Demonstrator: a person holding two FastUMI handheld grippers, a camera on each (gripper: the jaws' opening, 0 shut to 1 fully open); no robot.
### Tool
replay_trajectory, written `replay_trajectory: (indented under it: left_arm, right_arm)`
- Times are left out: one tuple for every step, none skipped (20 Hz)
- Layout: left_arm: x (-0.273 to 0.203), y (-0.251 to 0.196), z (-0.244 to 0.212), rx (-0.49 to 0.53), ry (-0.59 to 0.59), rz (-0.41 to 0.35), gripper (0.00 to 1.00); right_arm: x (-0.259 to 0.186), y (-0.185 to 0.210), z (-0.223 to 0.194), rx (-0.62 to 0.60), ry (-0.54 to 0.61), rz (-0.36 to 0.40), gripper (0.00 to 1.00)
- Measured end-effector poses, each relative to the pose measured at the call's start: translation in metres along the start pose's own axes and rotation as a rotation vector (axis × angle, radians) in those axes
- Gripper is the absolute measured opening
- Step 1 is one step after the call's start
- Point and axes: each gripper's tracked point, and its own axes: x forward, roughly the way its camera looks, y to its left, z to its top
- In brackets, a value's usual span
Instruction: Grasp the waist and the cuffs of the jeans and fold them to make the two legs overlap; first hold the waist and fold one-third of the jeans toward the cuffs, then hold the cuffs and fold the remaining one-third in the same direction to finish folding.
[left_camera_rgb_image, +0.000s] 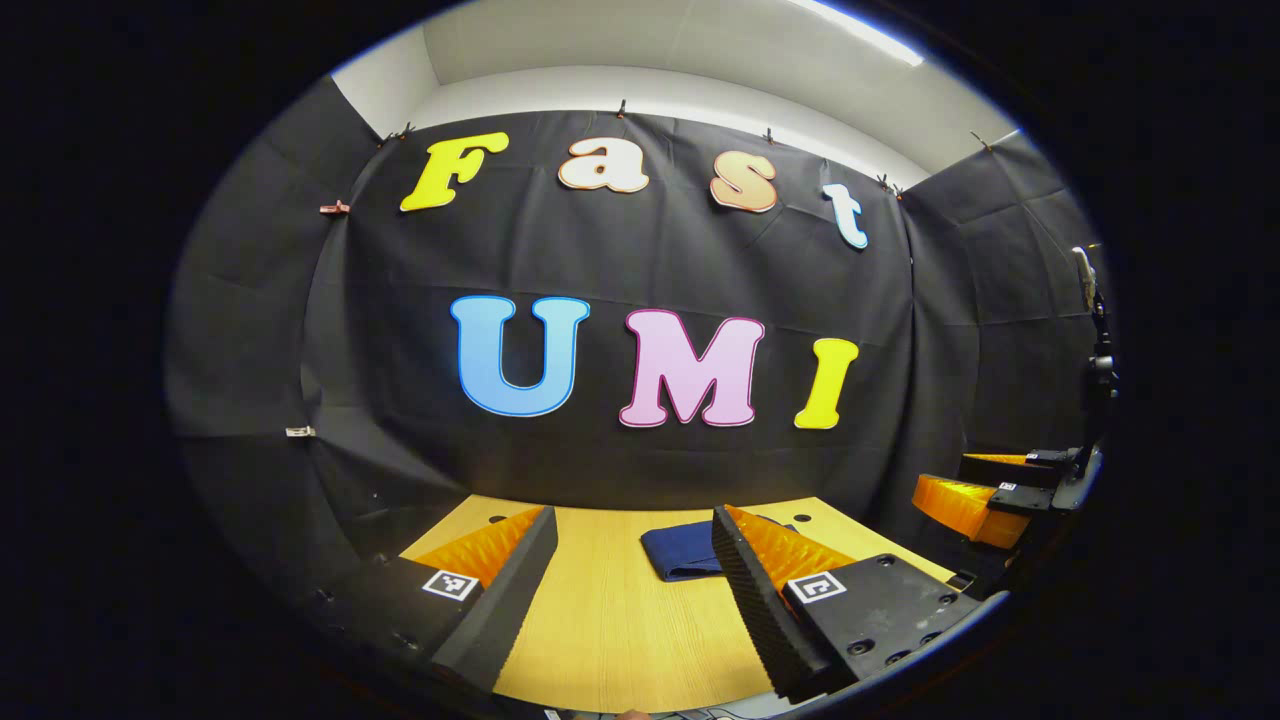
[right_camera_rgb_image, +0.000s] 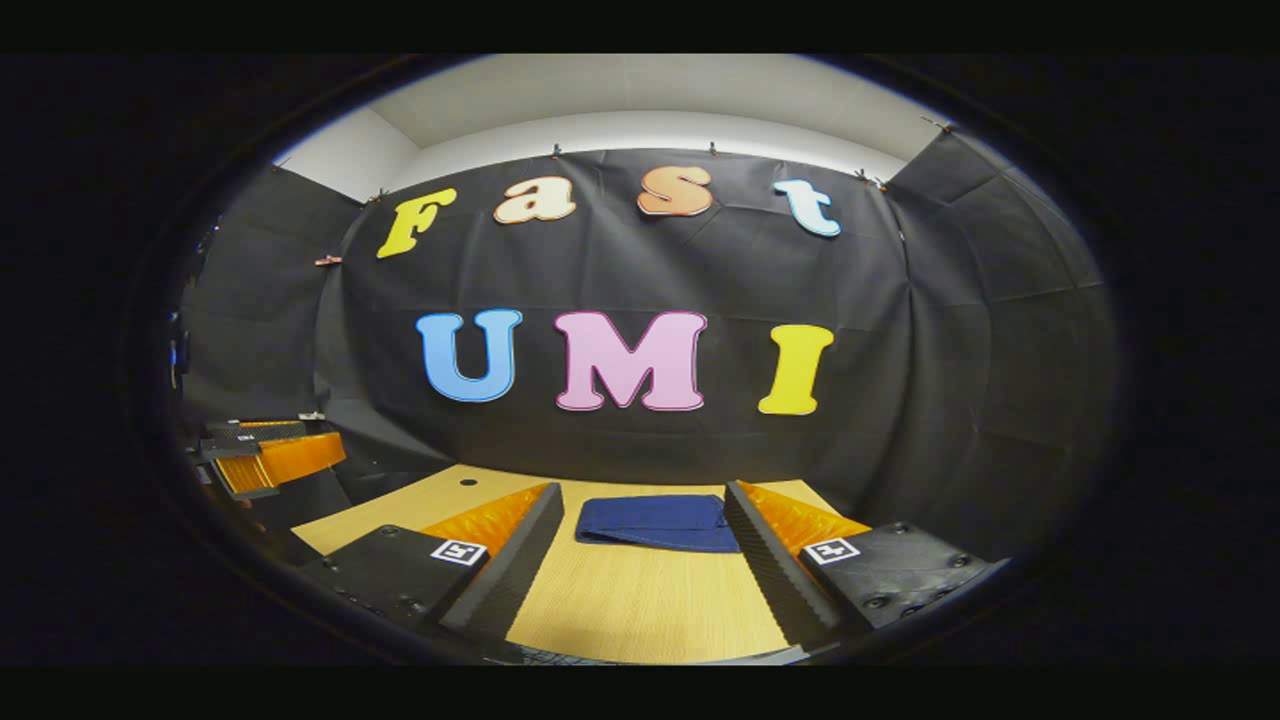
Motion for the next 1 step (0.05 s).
replay_trajectory:
  left_arm:
    - [0.0002,0.0007,0.0004,0.001,-0.002,0.005,0.96]
  right_arm:
    - [-0.0018,-0.0006,0.0007,-0.003,-0.003,-0.001,0.99]
